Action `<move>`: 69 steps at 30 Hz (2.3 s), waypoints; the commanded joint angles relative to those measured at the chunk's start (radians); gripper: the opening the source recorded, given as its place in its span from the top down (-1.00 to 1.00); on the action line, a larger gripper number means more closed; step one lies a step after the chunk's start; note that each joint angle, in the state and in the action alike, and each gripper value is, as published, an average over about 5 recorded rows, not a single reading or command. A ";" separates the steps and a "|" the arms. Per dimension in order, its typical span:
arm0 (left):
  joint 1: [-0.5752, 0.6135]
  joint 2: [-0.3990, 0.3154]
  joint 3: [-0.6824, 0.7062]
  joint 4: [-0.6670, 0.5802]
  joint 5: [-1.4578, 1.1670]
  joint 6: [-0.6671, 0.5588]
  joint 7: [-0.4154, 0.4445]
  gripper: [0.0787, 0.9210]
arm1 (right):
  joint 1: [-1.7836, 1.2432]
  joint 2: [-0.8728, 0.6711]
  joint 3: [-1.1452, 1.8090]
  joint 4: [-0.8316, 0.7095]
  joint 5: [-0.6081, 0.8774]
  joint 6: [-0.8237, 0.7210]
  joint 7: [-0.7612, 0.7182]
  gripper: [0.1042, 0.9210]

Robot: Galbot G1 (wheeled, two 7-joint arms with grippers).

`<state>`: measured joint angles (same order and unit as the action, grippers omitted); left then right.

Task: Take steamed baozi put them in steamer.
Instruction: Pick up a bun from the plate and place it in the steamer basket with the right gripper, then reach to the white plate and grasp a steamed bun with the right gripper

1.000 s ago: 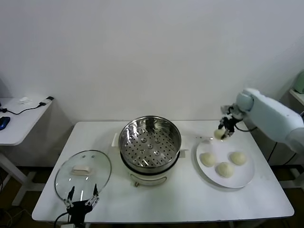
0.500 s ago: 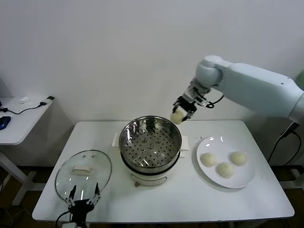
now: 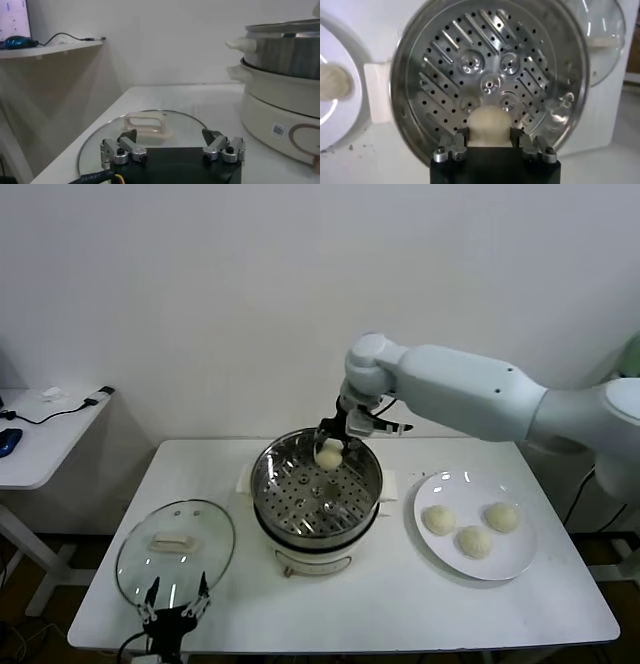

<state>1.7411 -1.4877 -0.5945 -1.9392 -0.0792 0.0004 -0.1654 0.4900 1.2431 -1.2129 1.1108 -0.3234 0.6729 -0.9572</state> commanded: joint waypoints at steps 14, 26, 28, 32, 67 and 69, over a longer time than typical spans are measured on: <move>0.001 -0.003 0.001 -0.004 -0.006 -0.008 -0.016 -0.77 | -0.133 0.181 0.103 -0.339 -0.163 0.137 0.067 -0.15; 0.005 -0.005 0.002 -0.011 -0.004 -0.011 -0.016 -0.77 | -0.077 0.165 0.072 -0.289 -0.028 0.173 0.014 -0.75; 0.007 -0.005 0.002 -0.014 -0.003 -0.010 -0.015 -0.77 | -0.035 0.129 0.052 -0.240 0.049 0.170 -0.026 -0.76; 0.011 -0.004 0.003 -0.017 -0.001 -0.011 -0.014 -0.77 | 0.101 0.015 -0.001 -0.120 0.297 0.123 -0.111 -0.76; -0.008 -0.006 -0.002 -0.016 -0.001 -0.017 -0.008 -0.77 | 0.007 -0.587 -0.430 0.195 0.855 -1.001 0.162 -0.76; -0.008 -0.006 -0.003 -0.015 0.000 -0.017 -0.008 -0.77 | -0.040 -0.567 -0.376 0.146 0.831 -0.997 0.162 -0.76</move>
<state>1.7332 -1.4925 -0.5966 -1.9560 -0.0798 -0.0155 -0.1735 0.6154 0.6864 -1.6847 1.3187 0.5222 -0.2037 -0.8572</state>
